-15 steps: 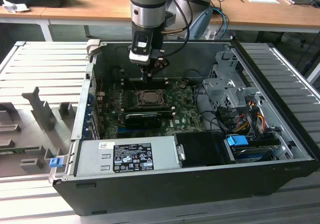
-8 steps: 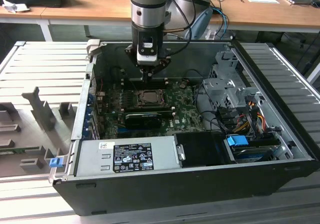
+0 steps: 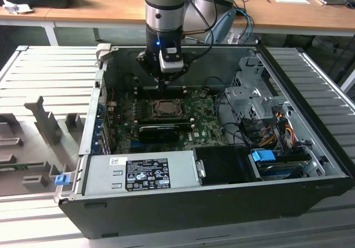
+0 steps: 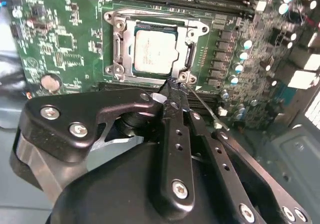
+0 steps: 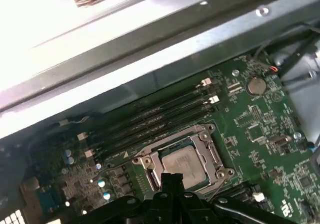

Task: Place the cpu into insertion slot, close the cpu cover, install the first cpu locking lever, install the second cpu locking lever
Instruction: 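Install the first cpu locking lever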

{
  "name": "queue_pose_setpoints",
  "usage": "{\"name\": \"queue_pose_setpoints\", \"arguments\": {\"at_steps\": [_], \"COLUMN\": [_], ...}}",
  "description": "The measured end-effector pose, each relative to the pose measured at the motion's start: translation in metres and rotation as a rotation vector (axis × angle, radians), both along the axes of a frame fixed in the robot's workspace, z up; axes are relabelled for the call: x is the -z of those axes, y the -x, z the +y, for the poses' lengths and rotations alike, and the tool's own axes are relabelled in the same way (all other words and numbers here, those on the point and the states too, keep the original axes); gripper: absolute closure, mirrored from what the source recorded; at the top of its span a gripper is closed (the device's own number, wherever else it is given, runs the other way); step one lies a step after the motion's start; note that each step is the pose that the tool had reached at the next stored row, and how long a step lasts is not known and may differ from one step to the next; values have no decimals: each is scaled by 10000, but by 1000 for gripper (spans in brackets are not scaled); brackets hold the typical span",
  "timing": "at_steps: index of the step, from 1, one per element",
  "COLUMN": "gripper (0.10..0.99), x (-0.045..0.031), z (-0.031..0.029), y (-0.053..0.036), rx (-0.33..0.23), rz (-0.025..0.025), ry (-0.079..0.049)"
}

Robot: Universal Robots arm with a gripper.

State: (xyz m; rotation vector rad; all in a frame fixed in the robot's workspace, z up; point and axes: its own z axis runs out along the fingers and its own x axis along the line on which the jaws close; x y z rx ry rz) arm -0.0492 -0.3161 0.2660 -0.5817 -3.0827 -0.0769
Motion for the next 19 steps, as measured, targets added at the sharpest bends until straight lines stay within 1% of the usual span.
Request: {"name": "queue_pose_setpoints", "arguments": {"at_steps": [4, 5, 7, 8, 10, 12, 16, 18, 19], "gripper": [980, 980, 980, 980, 980, 980, 980, 980, 980], "x": [6, 9, 11, 12, 19, 24, 29, 34, 35], "z": [0, 0, 0, 1, 0, 0, 1, 1, 0], "y": [9, 10, 10, 9, 13, 41, 196, 201, 202], "rx": [-405, -868, -1473, -1899, -2415, -2496, -2528, -2878, -2956], "rz": [-1, 1, 1, 0, 0, 1, -15, -14, -14], "ry": [-3, -1, -2, -3, -3, -5, -4, -3, 15]}}
